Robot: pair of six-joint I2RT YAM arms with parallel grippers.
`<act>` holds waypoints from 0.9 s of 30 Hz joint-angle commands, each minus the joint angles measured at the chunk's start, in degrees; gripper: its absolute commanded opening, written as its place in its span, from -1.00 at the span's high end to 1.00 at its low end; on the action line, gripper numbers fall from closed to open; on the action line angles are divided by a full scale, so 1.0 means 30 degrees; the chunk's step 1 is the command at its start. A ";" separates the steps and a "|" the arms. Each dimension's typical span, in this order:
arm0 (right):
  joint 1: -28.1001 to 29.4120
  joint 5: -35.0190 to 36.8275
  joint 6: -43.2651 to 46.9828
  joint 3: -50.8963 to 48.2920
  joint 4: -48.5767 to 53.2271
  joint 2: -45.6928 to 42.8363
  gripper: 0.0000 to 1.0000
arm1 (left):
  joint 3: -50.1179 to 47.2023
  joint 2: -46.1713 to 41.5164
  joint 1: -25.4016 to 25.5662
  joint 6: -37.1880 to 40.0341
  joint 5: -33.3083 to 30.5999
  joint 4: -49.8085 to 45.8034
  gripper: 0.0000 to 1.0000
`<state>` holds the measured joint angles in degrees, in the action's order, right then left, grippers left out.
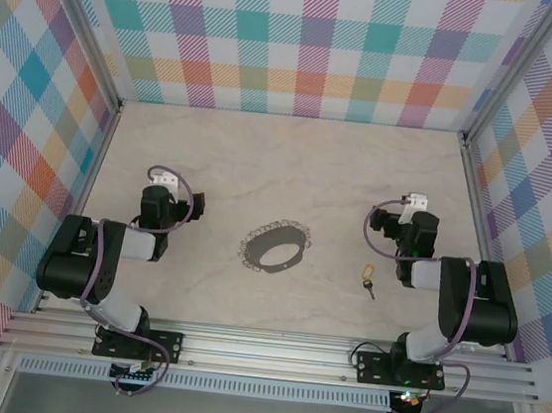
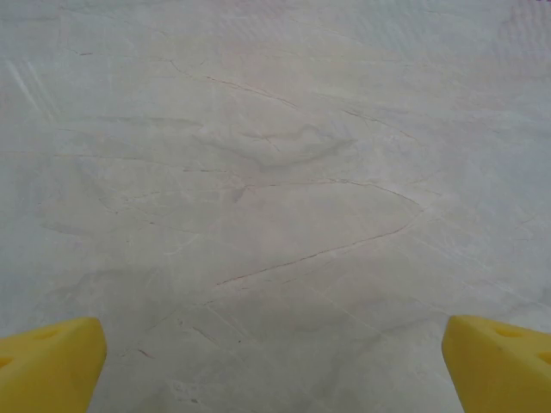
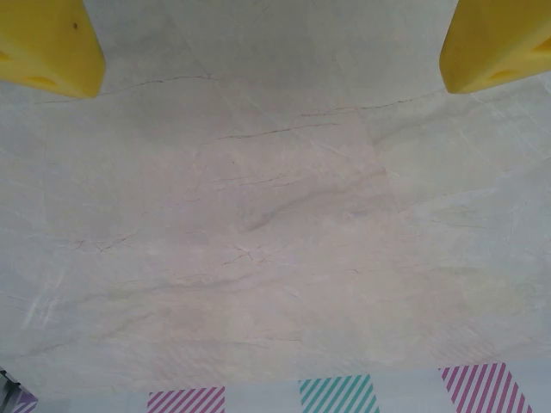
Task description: Put the keys on the keyring
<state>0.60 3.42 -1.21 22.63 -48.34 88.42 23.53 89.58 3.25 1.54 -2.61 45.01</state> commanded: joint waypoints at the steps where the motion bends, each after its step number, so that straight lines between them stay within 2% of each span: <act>1: 0.0120 0.0042 -0.0094 0.0071 -0.0235 -0.0148 -0.99 | 0.0309 0.0052 0.0061 0.0159 -0.0113 0.0259 -1.00; 27: 0.0121 0.0002 -0.0127 0.0160 -0.0118 -0.0115 -0.99 | 0.0450 0.0088 -0.0027 0.0074 0.0036 0.0079 -1.00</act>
<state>0.60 3.42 -1.21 22.63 -48.34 88.42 23.53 89.58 3.25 1.54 -2.61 44.97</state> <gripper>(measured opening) 0.996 0.999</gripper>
